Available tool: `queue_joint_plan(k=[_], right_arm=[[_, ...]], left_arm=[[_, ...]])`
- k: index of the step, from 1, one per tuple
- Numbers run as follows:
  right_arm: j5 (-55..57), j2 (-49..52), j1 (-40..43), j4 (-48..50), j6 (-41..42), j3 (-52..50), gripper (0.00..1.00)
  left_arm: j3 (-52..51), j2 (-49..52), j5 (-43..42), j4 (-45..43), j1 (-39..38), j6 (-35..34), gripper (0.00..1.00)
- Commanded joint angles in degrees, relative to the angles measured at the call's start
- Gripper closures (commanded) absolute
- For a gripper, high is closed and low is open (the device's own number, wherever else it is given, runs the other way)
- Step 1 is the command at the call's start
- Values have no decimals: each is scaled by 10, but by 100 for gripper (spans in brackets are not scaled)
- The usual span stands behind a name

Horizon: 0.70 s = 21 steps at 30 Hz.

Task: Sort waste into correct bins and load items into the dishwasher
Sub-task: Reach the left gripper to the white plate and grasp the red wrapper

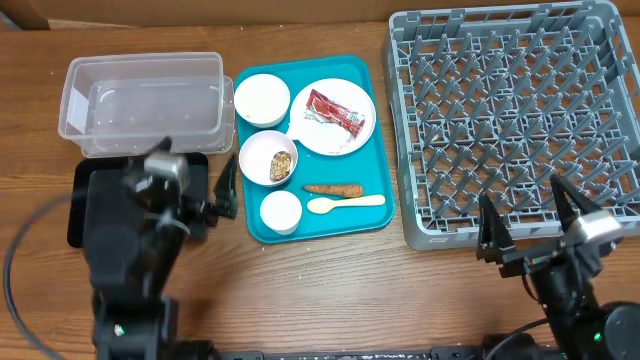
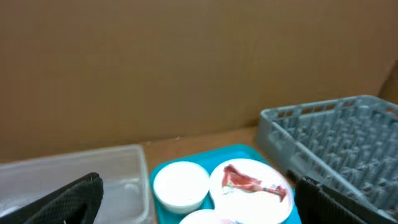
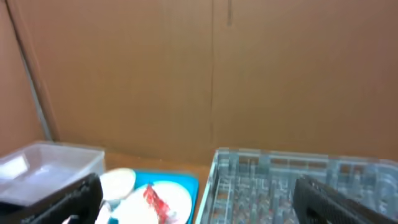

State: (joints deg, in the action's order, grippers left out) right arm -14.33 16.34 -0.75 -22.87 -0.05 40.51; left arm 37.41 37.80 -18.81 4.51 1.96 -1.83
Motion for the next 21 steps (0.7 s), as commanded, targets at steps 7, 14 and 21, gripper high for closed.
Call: queue_joint_plan(k=[7,14,21], right_arm=[[-38,188,2,-187,-17,226,0],[-99,282,2,-301,-16,342,0],[-141,285,2,-300,-14,342,0]], left_arm=[[310,263,-119,229,-2,7,0],[492,367,-113,372,-27,51,0],[504,387,-121,397,-31,27,0]])
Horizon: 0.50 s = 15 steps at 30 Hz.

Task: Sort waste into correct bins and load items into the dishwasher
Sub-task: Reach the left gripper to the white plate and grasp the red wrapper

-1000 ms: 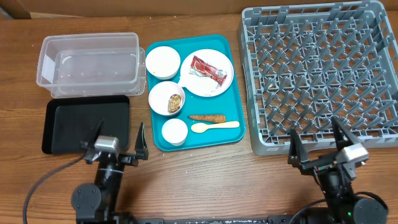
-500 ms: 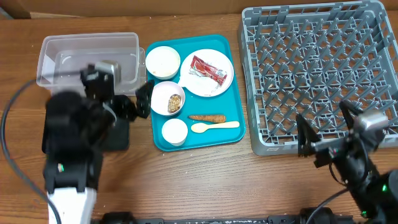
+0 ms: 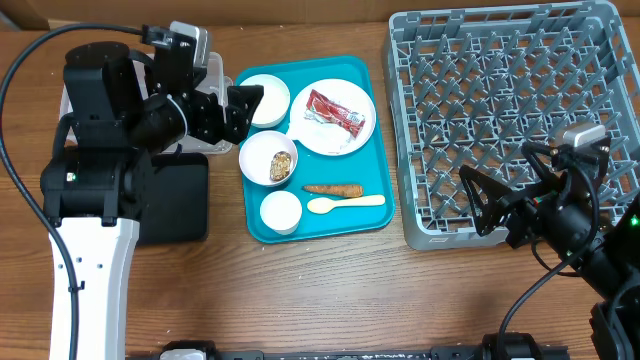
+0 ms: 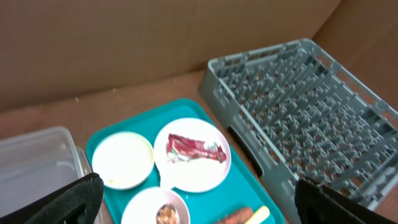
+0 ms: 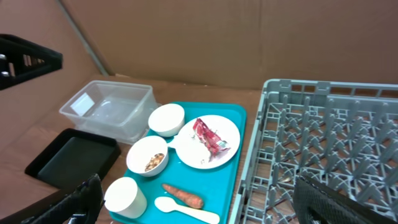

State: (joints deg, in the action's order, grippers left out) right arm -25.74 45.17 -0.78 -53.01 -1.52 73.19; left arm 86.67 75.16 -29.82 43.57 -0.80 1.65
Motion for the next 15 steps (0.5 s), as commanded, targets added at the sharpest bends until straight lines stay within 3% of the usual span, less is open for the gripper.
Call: queue_joint_plan(k=[1,9,15], right_arm=[[-31,-3,3,0,0,15,0],[-24,-3,3,-1,0,15,0],[9,0,3,-10,2,15,0]], left_arm=[[11,17,-14,8,-4,-10,0],[21,28,20,4,-35,-20,0],[140,111,270,70,-151,-29,0]])
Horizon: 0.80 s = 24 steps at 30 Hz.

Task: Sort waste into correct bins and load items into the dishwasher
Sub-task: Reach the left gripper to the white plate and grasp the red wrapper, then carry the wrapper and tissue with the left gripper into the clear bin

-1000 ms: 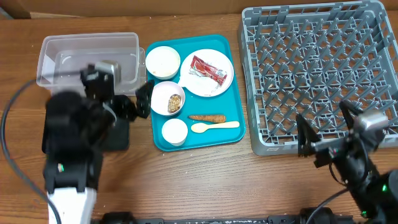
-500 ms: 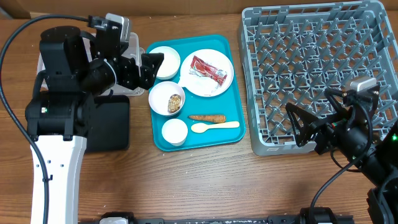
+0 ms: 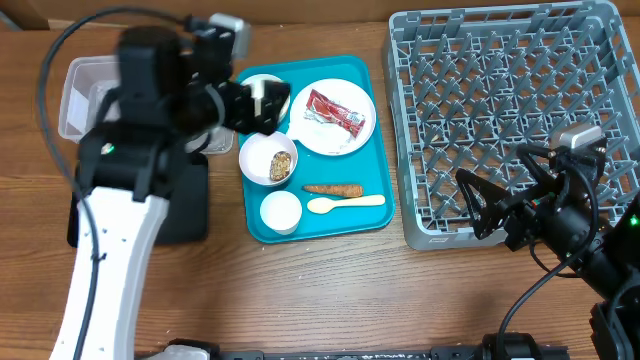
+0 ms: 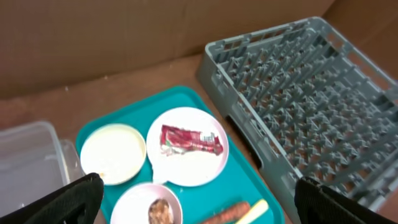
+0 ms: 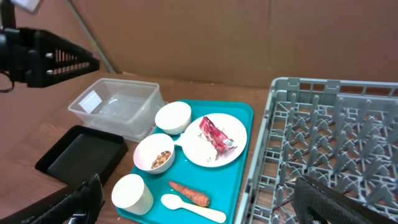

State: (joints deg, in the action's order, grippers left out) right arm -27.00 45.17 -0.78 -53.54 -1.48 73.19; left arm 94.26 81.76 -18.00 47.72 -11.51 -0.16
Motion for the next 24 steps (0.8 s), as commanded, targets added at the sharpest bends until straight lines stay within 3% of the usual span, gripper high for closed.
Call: queue_joint_plan(k=[1,5,10,15,24], right_arm=[[26,1,3,-9,2,15,0],[41,18,3,-41,2,14,0],[45,43,3,-52,2,14,0],[44,88,2,-78,2,14,0],[44,148,3,-103,2,14,0]], left_arm=[[80,65,173,41,-55,-11,0],[96,182,198,38,-77,-5,3],[96,282,189,-4,-86,54,3],[96,391,189,-78,-135,270,0],[96,475,216,-91,-144,423,0]])
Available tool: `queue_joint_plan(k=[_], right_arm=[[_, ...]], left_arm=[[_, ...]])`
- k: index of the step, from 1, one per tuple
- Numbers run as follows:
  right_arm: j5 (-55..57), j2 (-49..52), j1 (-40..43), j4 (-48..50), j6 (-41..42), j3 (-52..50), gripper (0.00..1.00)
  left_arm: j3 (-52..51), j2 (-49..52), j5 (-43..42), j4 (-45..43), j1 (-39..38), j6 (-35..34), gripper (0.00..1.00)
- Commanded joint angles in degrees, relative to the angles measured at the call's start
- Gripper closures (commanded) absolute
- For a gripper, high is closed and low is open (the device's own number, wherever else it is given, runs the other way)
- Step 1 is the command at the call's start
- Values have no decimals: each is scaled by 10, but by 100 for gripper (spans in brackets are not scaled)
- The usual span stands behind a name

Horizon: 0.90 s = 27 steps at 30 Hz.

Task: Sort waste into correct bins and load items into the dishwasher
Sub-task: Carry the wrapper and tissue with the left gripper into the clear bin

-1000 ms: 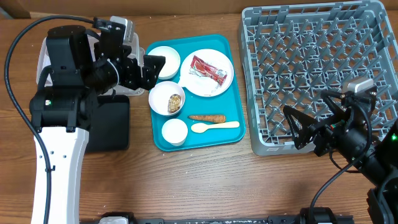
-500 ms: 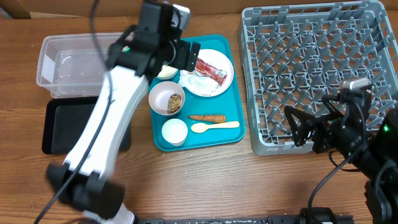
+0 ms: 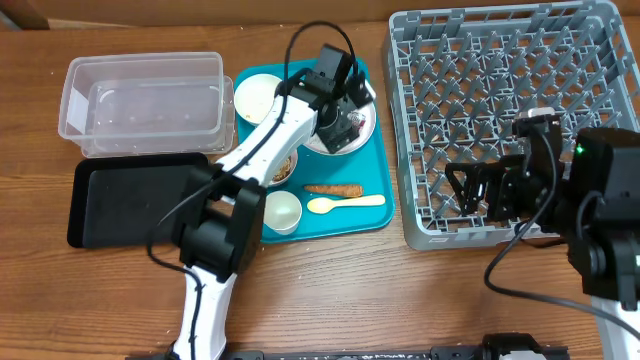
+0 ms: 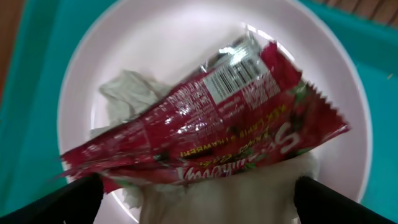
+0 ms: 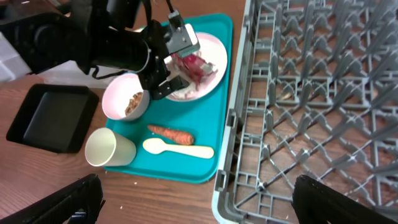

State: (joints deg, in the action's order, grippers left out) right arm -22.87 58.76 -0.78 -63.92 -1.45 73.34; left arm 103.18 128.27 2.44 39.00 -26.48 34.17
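Observation:
A red snack wrapper (image 4: 205, 130) lies on a crumpled napkin (image 4: 124, 93) on a white plate (image 4: 155, 43), at the back of the teal tray (image 3: 383, 214). My left gripper (image 3: 340, 115) hangs open just above the plate. Its fingertips (image 4: 78, 200) stand wide apart on either side of the wrapper, holding nothing. My right gripper (image 3: 478, 192) is open and empty over the front left of the grey dish rack (image 3: 520, 110). Also on the tray are a bowl with crumbs (image 5: 127, 99), an empty bowl (image 3: 258, 98), a cup (image 3: 281, 210), a carrot (image 3: 332, 188) and a spoon (image 3: 345, 203).
A clear plastic bin (image 3: 145, 100) stands at the back left, with a flat black tray (image 3: 130, 200) in front of it. My left arm reaches across the tray's left half, over the bowl with crumbs. Brown cardboard walls close off the back.
My left gripper was high beside the tray's back left corner and is now low over the plate, right above the wrapper. My right gripper sits slightly further over the rack and looks more steeply down.
Both arms began low at the table's front edge, looking at the back wall. Then the left arm stood raised over the clear bin and the right one beside the rack's front. The left gripper was later near the tray's back left, and now sits open over the wrapper.

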Motion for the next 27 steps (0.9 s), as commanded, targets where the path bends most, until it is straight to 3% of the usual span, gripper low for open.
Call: queue_joint_plan(k=[1,9,12,13,15,17,20,24,27], right_arm=[[3,18,3,1,1,13,0],[3,49,3,1,1,13,0],[3,51,2,2,1,13,0],[3,51,3,2,1,13,0],[3,51,3,2,1,13,0],[3,51,3,2,1,13,0],[3,51,3,2,1,13,0],[3,51,2,1,1,13,0],[3,51,3,1,1,13,0]], left_arm=[[7,11,12,-7,5,85,0],[7,52,9,-59,7,89,0],[7,60,5,-61,7,89,16],[7,60,5,-61,7,89,25],[7,60,5,-61,7,89,65],[7,60,6,-61,7,85,93],[7,60,6,-63,7,63,96],[43,58,36,-51,6,-19,96],[118,52,43,14,6,-91,96]])
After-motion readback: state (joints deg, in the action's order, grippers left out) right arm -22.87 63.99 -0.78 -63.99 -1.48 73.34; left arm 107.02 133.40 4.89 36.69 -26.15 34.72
